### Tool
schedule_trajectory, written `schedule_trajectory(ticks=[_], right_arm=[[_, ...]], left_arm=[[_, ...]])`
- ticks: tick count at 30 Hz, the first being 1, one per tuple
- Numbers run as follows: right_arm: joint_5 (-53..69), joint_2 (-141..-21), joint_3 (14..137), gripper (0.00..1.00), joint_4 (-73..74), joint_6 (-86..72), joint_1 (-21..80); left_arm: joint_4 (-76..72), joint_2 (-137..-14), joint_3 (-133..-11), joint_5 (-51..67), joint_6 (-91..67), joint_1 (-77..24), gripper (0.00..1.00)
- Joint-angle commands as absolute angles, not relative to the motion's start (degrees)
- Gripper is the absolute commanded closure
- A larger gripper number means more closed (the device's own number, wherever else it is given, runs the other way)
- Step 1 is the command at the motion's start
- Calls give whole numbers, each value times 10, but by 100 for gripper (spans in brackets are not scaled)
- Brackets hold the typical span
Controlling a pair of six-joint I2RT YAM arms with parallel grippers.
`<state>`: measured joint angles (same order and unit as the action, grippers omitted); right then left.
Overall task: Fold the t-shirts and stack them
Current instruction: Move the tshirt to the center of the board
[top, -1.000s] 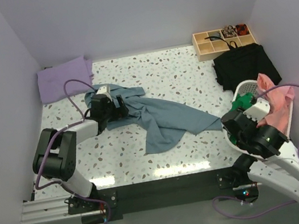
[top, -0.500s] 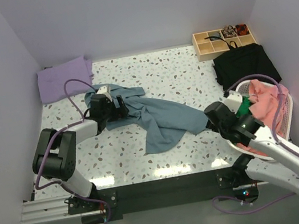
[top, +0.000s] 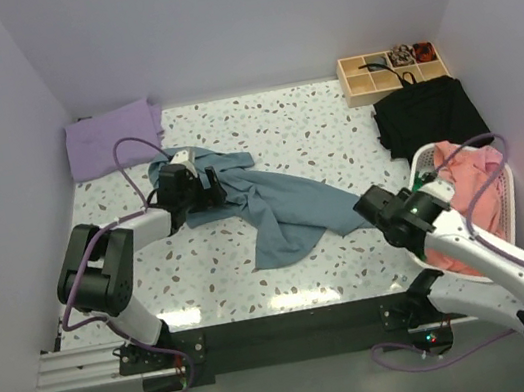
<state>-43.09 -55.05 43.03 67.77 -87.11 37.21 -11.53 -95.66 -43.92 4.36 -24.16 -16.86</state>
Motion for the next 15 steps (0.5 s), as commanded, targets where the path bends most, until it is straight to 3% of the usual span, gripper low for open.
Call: schedule_trajectory(ticks=[1,6,7,9,10,15], right_arm=[[-498,-455,426,46,831,-1037,372],[-530,-427,446,46,868,-1017,373],[-533,-432,454,48,824,-872,372],[-518,-464,467,46,741,-817,373],[-490,-474,465,45,697,-715,372],[-379,-547,430,41,503,-605,372]], left_arm=[[-74,-976,-441,76,-233,-167,0],[-72,-972,-440,80,-230,-167,0],[-73,-971,-441,78,-231,-167,0],[-76,-967,-436,77,-234,-167,0],[-76,-967,-436,78,-234,-167,0],[-74,-970,-437,77,-232,-167,0]])
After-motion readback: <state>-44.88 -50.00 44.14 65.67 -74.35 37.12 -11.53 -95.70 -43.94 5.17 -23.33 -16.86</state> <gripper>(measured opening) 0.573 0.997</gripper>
